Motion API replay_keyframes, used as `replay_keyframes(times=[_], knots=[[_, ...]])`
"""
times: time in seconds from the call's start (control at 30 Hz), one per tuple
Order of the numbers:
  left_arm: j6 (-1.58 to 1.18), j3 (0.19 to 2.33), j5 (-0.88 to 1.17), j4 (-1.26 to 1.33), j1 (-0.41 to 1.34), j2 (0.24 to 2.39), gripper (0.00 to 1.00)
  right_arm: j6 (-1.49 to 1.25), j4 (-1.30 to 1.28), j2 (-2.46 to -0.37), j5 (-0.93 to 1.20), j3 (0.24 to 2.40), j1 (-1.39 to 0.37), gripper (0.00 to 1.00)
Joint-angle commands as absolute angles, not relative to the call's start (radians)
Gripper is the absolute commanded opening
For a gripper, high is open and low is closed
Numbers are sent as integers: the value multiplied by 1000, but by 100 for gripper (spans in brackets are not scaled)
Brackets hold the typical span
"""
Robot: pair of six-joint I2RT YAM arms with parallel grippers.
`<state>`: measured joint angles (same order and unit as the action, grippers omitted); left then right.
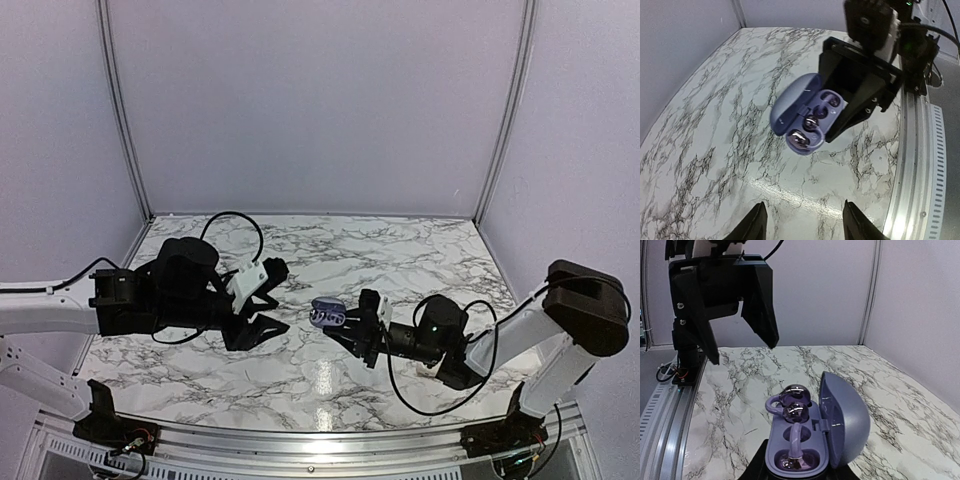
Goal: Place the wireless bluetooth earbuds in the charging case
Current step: Adjust the left earbud in the left side groove of the charging case.
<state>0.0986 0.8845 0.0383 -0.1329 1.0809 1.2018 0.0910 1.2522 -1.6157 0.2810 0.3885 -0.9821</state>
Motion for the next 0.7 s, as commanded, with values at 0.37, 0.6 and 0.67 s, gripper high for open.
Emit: replay_keyframes(times=[0.37, 0.6, 0.67], knots=[[494, 905, -119, -84, 1267, 1194, 43, 54, 971, -1540, 433, 482, -984, 0], [511, 914, -130, -80, 1270, 1234, 41, 44, 964, -1545, 462, 494, -994, 0], [510, 914, -128, -80, 1270, 1246, 40, 43, 967, -1544, 470, 495, -997, 0]])
